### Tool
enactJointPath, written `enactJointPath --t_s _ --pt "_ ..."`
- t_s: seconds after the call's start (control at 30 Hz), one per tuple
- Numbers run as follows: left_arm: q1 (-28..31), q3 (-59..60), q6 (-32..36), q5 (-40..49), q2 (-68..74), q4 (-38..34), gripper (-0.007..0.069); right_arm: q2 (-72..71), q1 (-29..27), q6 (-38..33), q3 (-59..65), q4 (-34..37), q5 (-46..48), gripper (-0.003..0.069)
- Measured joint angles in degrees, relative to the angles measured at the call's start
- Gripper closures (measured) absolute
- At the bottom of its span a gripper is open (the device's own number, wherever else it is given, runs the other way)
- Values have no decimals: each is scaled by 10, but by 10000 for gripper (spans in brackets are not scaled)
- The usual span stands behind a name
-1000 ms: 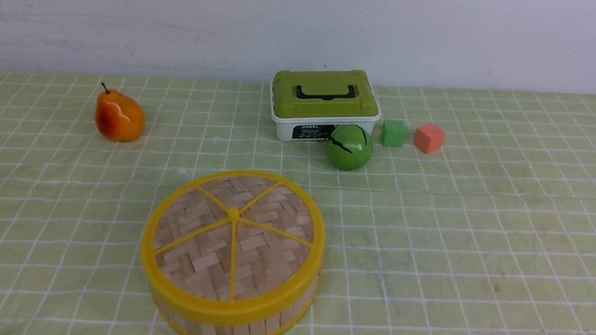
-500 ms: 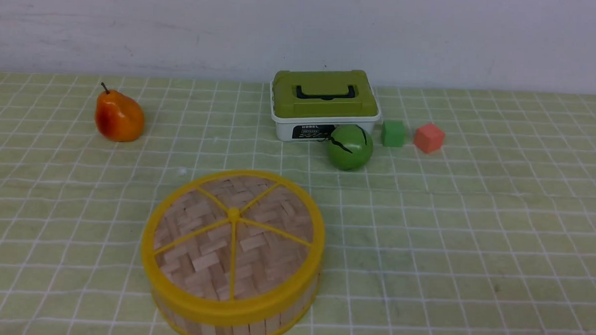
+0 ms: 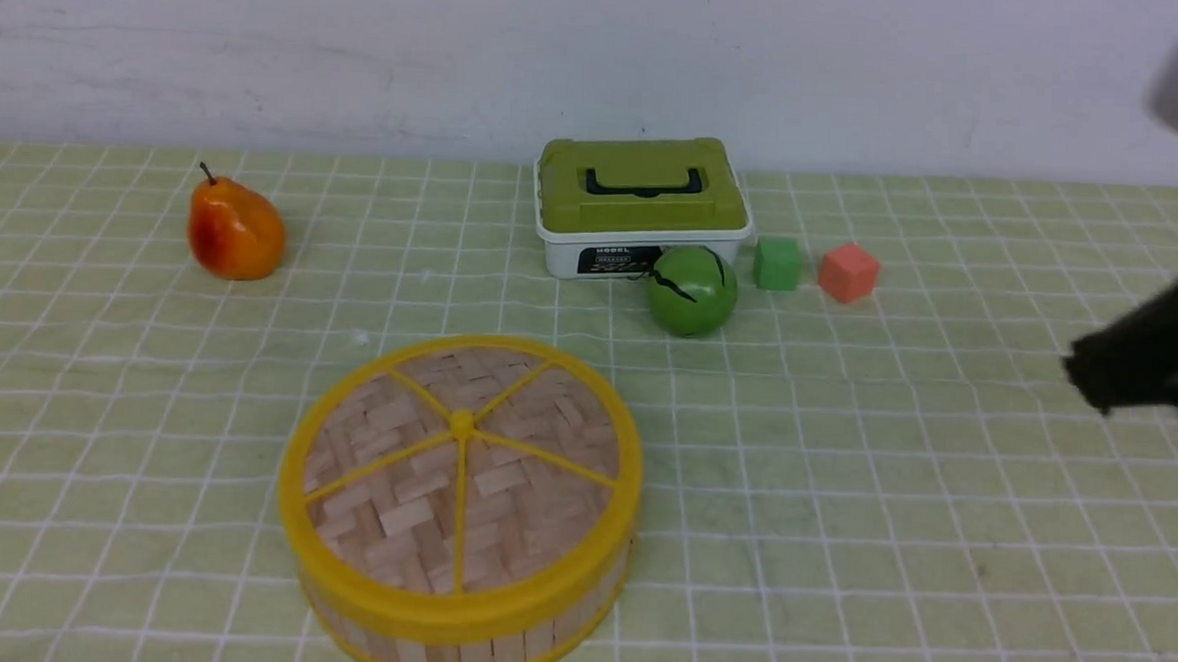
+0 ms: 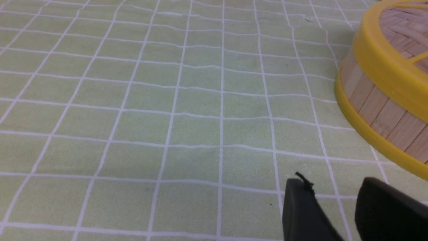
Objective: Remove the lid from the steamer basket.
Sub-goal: Use the right arm to lift the lid of the steamer
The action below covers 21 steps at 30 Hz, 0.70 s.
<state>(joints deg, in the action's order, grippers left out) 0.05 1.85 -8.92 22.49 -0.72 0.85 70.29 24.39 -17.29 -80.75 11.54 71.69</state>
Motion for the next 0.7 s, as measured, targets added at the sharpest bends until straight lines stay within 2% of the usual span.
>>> enactJointPath --t_s 0.03,0.07,0.13,0.2,0.33,0.47,0.57,0.6,0.7 --pt "0 0 0 0 0 0 386 38 35 19 -31 -33 0 663" --pt "0 0 0 0 0 0 386 44 35 22 -31 -33 0 663" --pt "0 0 0 0 0 0 386 131 89 51 -96 -85 0 658" --pt "0 0 0 0 0 0 386 188 114 66 -141 -104 0 652" --pt "0 0 0 0 0 0 386 285 139 75 -224 -111 0 634" --pt "0 0 0 0 0 0 386 410 159 76 -345 -110 -2 559" --pt "0 0 0 0 0 0 386 495 170 77 -431 -93 -2 436" --pt "0 0 0 0 0 0 386 521 174 77 -460 -83 -2 366" --pt "0 0 0 0 0 0 386 566 180 77 -492 -61 -2 236"
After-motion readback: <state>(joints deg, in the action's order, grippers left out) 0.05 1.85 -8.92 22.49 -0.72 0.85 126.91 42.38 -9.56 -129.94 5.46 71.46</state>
